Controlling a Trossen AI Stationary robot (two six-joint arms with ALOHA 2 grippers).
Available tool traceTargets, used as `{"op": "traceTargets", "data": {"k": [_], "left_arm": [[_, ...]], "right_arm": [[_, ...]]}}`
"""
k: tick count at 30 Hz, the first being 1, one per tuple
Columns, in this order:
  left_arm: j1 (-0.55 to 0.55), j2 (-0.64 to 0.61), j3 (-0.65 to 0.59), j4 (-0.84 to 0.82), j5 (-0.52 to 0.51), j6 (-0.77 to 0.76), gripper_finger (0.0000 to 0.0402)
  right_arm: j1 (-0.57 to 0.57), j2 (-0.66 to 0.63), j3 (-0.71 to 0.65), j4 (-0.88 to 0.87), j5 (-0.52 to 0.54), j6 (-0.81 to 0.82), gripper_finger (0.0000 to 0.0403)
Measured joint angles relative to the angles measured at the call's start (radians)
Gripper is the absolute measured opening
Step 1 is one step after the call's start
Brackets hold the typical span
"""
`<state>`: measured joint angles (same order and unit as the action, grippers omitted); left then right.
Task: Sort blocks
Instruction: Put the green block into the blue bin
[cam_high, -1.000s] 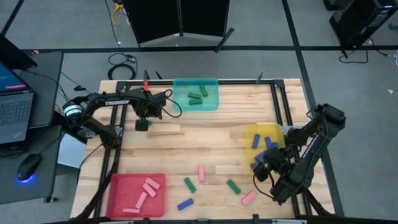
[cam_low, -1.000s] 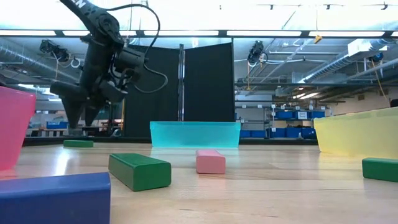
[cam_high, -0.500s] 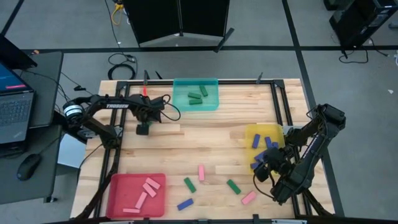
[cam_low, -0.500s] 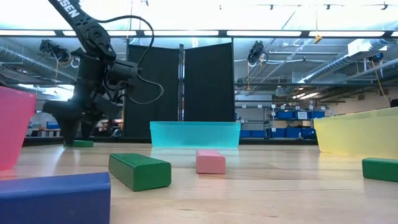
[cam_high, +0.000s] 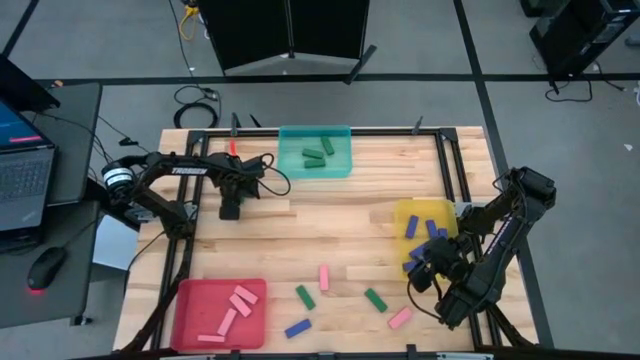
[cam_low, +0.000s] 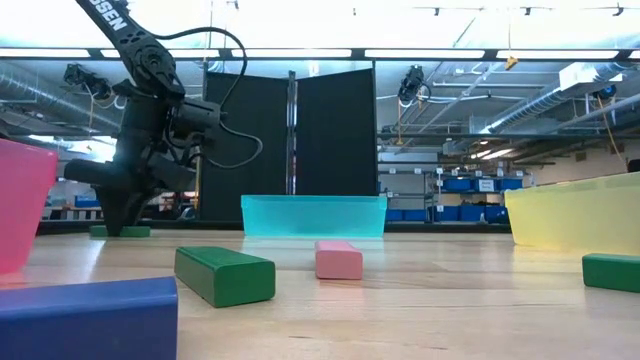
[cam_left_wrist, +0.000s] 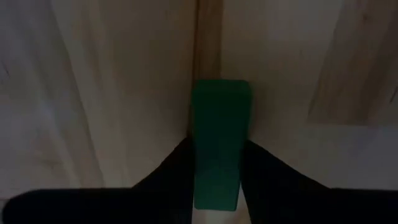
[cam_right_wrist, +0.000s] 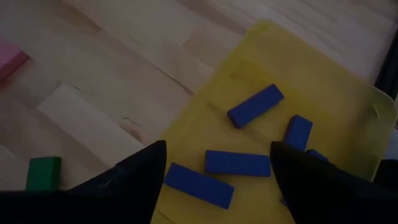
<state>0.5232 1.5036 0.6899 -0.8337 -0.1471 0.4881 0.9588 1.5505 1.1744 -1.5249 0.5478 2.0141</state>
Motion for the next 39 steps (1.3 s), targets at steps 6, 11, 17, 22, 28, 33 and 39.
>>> {"op": "traceTargets", "data": {"k": [6, 11, 17, 22, 28, 33, 39], "left_arm": [[-0.001, -0.011, 0.041, -0.019, 0.026, -0.079, 0.0105], [-0.009, -0.091, 0.123, -0.037, 0.097, -0.119, 0.0105], [-0.039, -0.224, 0.251, 0.142, 0.309, -0.186, 0.0105], [-0.061, -0.219, 0.302, 0.462, 0.29, -0.401, 0.0105], [-0.058, -0.037, 0.342, 0.602, 0.248, -0.577, 0.0105], [-0.024, 0.131, 0.42, 0.607, 0.137, -0.701, 0.0105], [-0.019, 0.156, 0.482, 0.666, 0.154, -0.71, 0.0223]], "right_arm": [[0.0, 0.0, 0.0, -0.012, 0.029, -0.001, 0.0291], [0.0, 0.0, 0.0, -0.02, 0.034, -0.006, 0.0291], [0.0, 0.0, 0.0, -0.016, 0.075, -0.04, 0.029], [-0.013, 0.0, 0.0, 0.012, 0.169, -0.064, 0.0289], [-0.063, 0.001, 0.0, 0.116, 0.276, -0.142, 0.0293], [-0.133, 0.001, 0.0, 0.314, 0.312, -0.33, 0.0289], [-0.203, 0.001, 0.0, 0.619, 0.334, -0.651, 0.0293]]}}
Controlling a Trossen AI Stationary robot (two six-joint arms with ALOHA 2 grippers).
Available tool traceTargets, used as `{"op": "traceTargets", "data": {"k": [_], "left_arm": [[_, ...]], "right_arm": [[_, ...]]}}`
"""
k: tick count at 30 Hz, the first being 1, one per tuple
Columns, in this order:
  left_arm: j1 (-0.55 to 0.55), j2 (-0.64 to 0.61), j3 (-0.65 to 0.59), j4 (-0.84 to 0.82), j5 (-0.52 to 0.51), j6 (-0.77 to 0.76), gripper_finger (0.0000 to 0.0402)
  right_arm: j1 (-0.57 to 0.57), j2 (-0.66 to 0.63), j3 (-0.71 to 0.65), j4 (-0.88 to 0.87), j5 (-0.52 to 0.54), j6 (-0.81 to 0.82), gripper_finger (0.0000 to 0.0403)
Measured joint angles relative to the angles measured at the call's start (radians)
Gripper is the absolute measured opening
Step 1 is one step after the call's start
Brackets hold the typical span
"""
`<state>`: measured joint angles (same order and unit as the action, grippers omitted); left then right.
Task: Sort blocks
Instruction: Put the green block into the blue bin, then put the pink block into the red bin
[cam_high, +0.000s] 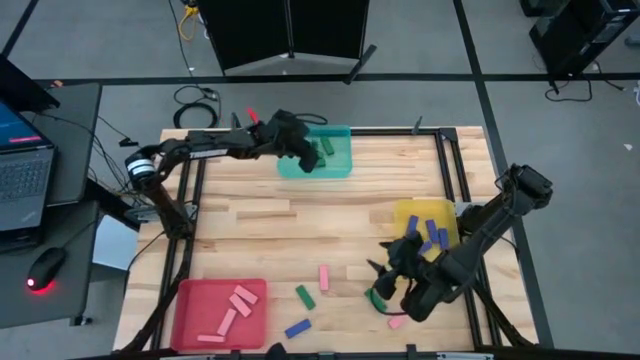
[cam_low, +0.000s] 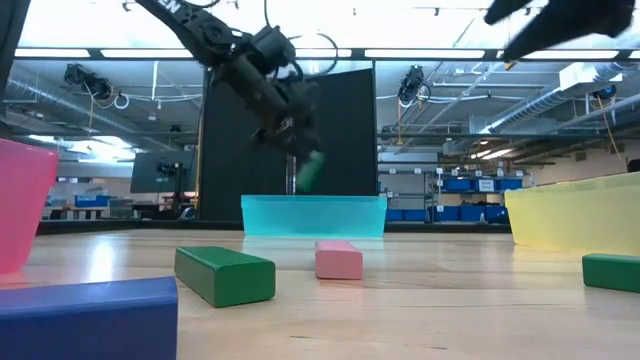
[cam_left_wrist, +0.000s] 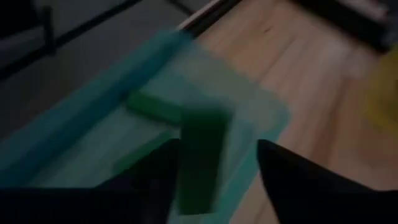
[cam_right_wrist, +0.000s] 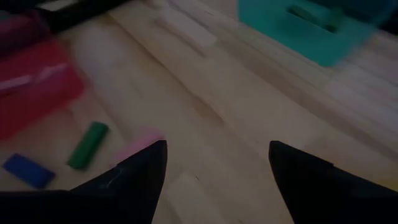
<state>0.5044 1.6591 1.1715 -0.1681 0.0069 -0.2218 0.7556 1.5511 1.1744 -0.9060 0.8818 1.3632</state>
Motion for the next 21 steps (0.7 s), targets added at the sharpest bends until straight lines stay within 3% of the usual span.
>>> {"op": "traceTargets", "data": {"k": [3, 7, 13, 21], "left_arm": [[-0.007, -0.044, 0.003, 0.013, 0.014, 0.001, 0.0275], [-0.027, -0.133, 0.003, -0.008, 0.012, 0.005, 0.0301], [-0.135, -0.325, 0.002, -0.061, 0.003, 0.029, 0.0287], [-0.392, -0.583, 0.002, -0.172, -0.159, 0.031, 0.0256]], "right_arm": [[-0.026, 0.0, 0.0, 0.085, 0.0, -0.097, 0.0295], [-0.057, 0.003, 0.0, 0.153, -0.017, -0.167, 0.0292], [-0.135, 0.083, 0.0, 0.312, -0.1, -0.21, 0.0293], [-0.243, 0.248, 0.0, 0.491, -0.305, -0.205, 0.0313]]}}
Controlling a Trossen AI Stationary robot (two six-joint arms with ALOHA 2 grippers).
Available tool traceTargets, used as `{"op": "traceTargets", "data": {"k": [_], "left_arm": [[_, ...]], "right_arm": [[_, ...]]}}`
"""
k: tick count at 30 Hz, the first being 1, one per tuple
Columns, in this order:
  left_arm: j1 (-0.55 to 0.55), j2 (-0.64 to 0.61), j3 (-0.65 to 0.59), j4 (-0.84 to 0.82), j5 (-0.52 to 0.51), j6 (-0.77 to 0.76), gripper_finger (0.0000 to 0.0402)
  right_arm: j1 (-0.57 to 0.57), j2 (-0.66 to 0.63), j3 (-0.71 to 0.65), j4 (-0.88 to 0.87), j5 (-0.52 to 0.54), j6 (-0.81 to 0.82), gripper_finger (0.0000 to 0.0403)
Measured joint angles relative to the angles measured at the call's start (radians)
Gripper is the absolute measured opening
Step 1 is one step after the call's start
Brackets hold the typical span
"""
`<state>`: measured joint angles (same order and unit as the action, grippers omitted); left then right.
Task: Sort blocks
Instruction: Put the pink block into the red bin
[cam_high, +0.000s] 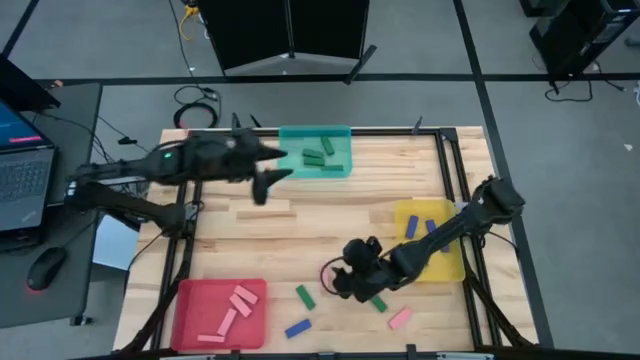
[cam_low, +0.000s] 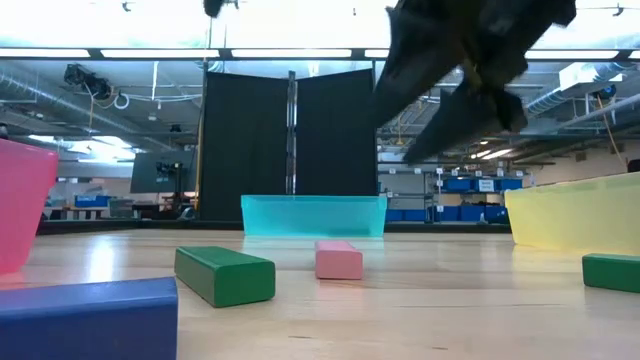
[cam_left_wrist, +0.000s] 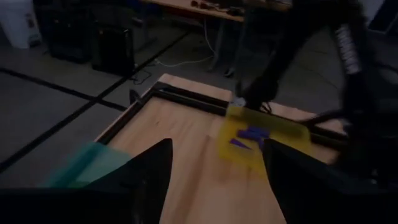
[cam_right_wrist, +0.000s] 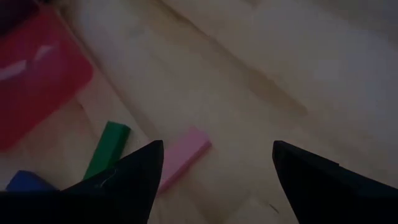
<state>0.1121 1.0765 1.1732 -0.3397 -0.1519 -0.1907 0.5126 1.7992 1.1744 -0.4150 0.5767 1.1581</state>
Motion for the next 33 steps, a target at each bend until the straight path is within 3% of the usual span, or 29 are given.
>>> {"op": "traceTargets", "data": {"k": [9, 15, 24, 29, 33], "left_arm": [[-0.29, -0.145, 0.0, -0.132, -0.226, -0.055, 0.0243], [-0.438, -0.153, 0.0, -0.166, -0.351, -0.076, 0.0243], [-0.665, -0.153, -0.001, -0.169, -0.546, -0.08, 0.0243], [-0.78, -0.153, -0.001, -0.171, -0.626, -0.1, 0.0243], [-0.867, -0.153, -0.001, -0.172, -0.696, -0.107, 0.0243]], "right_arm": [[-0.025, 0.206, 0.14, 0.014, -0.063, 0.057, 0.0309], [-0.03, 0.362, 0.364, -0.224, -0.063, 0.151, 0.031], [-0.039, 0.556, 0.626, -0.45, -0.083, 0.272, 0.0315], [-0.039, 0.591, 0.652, -0.485, -0.076, 0.318, 0.0263], [-0.029, 0.592, 0.65, -0.491, -0.07, 0.344, 0.0172]]}}
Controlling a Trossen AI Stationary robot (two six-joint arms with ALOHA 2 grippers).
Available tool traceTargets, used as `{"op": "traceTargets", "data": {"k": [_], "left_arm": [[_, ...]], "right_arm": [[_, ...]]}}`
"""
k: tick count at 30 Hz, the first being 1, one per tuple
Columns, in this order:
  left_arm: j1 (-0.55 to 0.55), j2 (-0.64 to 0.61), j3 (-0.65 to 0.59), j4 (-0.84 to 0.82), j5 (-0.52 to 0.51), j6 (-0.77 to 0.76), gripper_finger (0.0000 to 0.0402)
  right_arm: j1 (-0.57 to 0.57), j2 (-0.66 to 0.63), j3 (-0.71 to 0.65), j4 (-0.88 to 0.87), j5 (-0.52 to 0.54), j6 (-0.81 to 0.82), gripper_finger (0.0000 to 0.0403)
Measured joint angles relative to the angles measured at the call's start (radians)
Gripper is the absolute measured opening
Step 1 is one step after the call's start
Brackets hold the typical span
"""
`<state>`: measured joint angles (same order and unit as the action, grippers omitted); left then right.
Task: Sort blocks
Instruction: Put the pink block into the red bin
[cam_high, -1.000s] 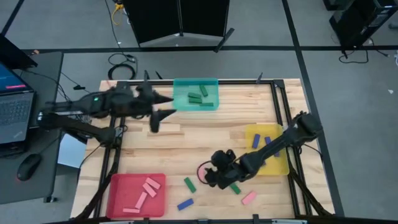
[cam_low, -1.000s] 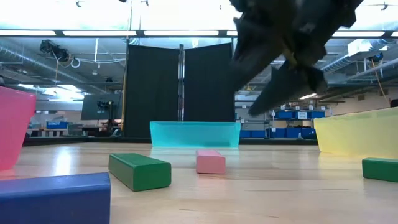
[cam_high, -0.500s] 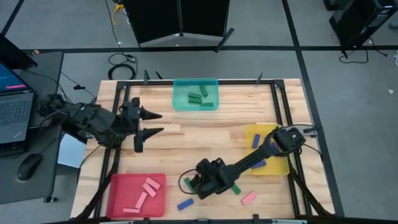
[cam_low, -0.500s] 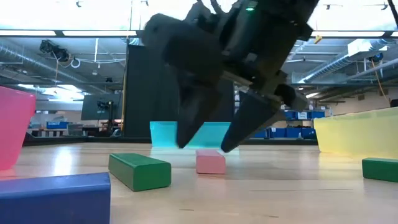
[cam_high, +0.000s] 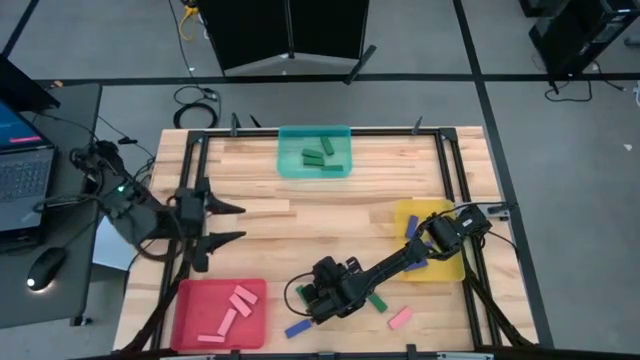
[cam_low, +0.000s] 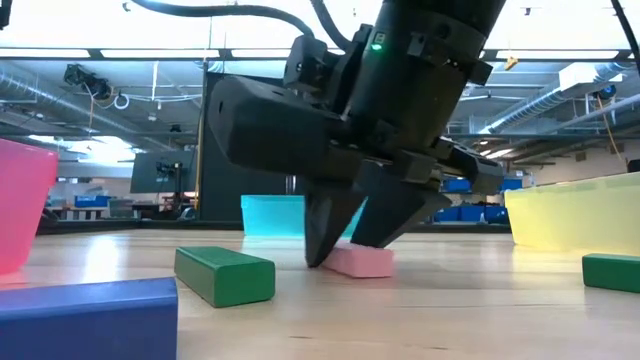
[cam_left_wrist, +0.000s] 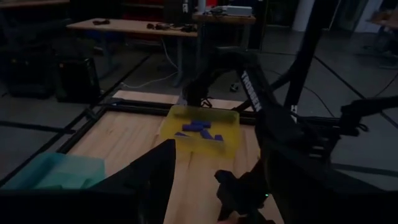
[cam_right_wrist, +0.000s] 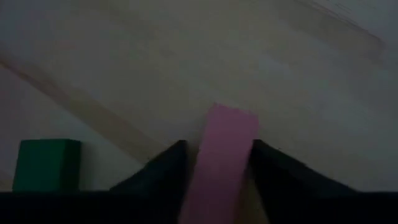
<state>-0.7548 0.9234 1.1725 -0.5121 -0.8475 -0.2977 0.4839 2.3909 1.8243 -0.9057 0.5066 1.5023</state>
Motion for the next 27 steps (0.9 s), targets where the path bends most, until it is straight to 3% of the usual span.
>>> {"op": "traceTargets", "data": {"k": [2, 3, 10, 16, 21, 27], "left_arm": [[-0.043, 0.0, 0.0, 0.0, -0.04, -0.002, 0.0243], [-0.064, 0.0, 0.0, 0.0, -0.064, -0.002, 0.0243], [-0.204, 0.004, 0.0, 0.001, -0.248, -0.003, 0.0243], [-0.27, 0.018, 0.0, 0.0, -0.361, -0.02, 0.0243], [-0.288, 0.029, 0.0, -0.023, -0.391, -0.082, 0.0243], [-0.288, 0.032, 0.0, -0.041, -0.402, -0.108, 0.0243]], "right_arm": [[0.0, -0.003, 0.0, -0.001, -0.003, 0.01, 0.012], [0.0, -0.004, 0.0, -0.004, -0.003, 0.01, 0.0113], [0.007, -0.049, -0.01, 0.067, 0.06, -0.115, 0.0116], [-0.004, -0.086, -0.005, 0.566, 0.108, -0.537, 0.0116], [-0.023, -0.082, -0.006, 0.982, 0.109, -0.862, 0.0116], [-0.056, -0.083, -0.006, 1.204, 0.064, -1.01, 0.0116]]}}
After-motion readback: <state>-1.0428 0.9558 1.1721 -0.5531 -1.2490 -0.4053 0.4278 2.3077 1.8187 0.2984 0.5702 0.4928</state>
